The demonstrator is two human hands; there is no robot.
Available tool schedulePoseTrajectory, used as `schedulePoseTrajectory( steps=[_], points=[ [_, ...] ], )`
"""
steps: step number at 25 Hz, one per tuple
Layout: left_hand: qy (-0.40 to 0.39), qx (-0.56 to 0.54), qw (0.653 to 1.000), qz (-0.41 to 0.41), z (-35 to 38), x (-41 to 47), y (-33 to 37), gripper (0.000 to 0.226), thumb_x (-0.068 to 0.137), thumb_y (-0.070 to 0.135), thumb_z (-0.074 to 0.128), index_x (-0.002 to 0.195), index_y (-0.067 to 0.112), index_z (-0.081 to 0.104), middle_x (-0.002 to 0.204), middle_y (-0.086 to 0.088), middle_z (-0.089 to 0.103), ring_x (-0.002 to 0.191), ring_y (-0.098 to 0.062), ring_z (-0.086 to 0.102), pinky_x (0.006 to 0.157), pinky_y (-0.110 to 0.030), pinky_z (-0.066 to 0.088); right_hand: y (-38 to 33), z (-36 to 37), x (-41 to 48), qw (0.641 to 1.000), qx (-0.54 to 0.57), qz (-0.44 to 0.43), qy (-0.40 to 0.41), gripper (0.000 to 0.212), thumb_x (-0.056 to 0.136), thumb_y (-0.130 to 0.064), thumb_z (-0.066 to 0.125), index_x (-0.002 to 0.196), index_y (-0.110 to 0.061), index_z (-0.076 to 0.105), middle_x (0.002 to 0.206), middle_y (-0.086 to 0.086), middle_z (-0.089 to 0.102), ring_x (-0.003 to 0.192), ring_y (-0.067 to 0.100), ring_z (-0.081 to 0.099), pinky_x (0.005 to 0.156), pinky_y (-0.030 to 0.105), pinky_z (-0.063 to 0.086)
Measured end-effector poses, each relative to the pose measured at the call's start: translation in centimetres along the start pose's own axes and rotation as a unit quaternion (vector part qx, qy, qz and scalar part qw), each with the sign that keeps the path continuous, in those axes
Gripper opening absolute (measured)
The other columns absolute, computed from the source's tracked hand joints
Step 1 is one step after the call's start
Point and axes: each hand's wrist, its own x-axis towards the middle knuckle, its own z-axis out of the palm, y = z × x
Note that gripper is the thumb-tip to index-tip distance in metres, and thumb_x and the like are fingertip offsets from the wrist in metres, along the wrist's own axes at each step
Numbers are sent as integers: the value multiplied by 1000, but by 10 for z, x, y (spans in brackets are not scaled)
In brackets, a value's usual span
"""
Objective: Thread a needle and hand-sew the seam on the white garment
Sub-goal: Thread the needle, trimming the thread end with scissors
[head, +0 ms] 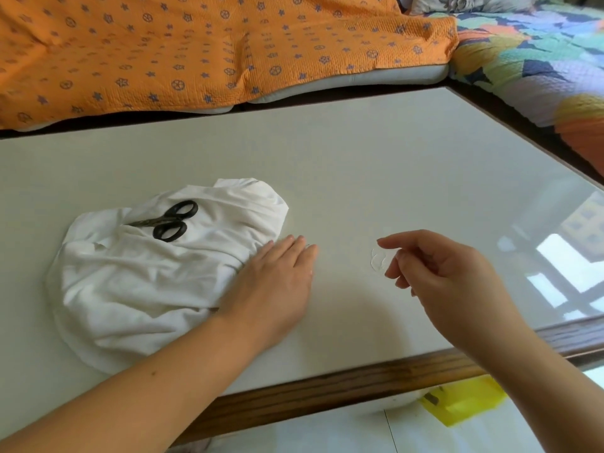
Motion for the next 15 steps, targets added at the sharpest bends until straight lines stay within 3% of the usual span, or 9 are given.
schedulePoseTrajectory(
  steps=[4,7,9,11,13,15],
  points=[
    [2,-35,999,30,-4,-38,10,49,95,29,33,127,7,63,130,-12,64,123,-26,60,99,-46,51,2,5,-12,999,-35,-6,-42,35,94,-10,47,94,-37,69,73,-18,67,67,19,64,60,28,50],
    [7,-54,997,53,-5,-64,15,50,98,33,34,132,6,58,139,-12,58,132,-25,53,103,-45,48,6,12,-25,996,-56,-18,-71,35,95,-11,46,96,-37,69,71,-17,66,70,28,65,58,28,48],
    [18,-81,995,62,-4,-76,17,51,98,35,36,135,7,56,142,-11,55,134,-24,50,106,-42,45,7,17,-33,994,-61,-27,-82,34,96,-12,46,96,-37,69,71,-14,65,70,26,66,56,25,47],
    [44,-168,985,24,-8,-83,17,50,97,38,40,136,10,54,140,-7,56,132,-18,49,111,-29,36,8,20,-38,993,-63,-45,-89,33,97,-13,46,98,-37,68,74,-14,65,63,15,63,51,20,44],
    [70,-258,962,-58,-15,-84,12,42,96,35,51,131,13,58,126,0,59,119,-12,50,104,-16,31,7,26,-40,989,-86,-75,-93,34,97,-11,45,104,-35,68,77,-18,60,56,2,56,53,13,40],
    [88,-274,952,-104,-17,-84,7,33,95,29,58,124,14,65,110,4,59,106,-13,52,96,-14,33,7,39,-40,977,-148,-115,-99,37,98,-12,41,118,-31,65,83,-21,52,68,-2,52,62,12,36]
  ],
)
